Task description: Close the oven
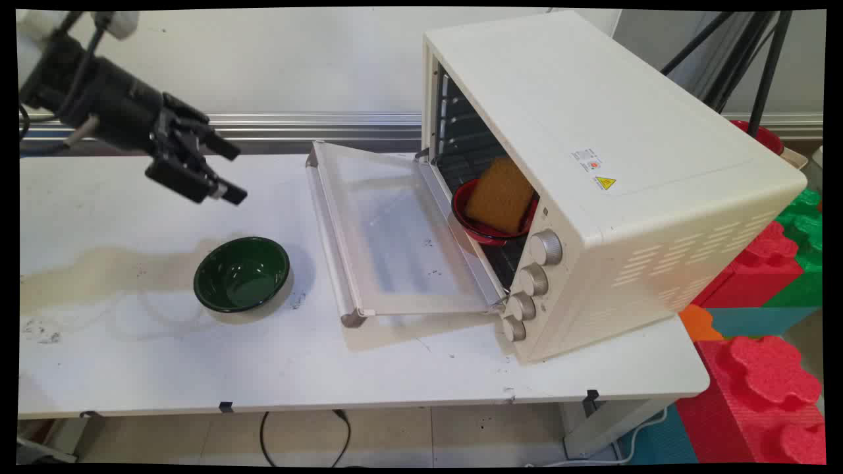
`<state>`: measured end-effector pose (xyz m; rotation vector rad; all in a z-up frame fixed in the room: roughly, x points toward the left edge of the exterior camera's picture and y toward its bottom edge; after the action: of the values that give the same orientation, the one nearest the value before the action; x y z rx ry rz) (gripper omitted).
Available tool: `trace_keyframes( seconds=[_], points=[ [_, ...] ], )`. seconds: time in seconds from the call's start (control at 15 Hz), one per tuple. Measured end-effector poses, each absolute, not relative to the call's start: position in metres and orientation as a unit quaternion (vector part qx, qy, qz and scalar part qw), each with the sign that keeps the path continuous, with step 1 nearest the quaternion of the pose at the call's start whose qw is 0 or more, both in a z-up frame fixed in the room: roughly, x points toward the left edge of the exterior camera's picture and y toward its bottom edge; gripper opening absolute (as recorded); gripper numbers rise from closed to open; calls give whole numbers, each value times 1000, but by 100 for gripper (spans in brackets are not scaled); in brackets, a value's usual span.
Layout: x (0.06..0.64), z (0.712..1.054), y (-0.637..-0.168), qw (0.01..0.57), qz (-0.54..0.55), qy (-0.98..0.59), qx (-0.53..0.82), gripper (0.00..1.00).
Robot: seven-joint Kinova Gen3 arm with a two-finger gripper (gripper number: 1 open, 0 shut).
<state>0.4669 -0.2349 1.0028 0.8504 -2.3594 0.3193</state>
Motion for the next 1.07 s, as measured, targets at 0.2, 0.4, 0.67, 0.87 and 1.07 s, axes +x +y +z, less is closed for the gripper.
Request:
trace_keyframes(
  seconds=[0.2, 0.4, 0.67, 0.87, 1.07],
  points=[
    [464, 988, -234, 291, 110, -896, 316, 100],
    [456, 968, -239, 279, 102, -905, 304, 100],
    [448, 945, -246, 264, 96, -913, 297, 100],
    [439, 926, -254, 254, 95, -917, 292, 100],
    [431, 907, -262, 243, 95, -920, 291, 100]
  ],
)
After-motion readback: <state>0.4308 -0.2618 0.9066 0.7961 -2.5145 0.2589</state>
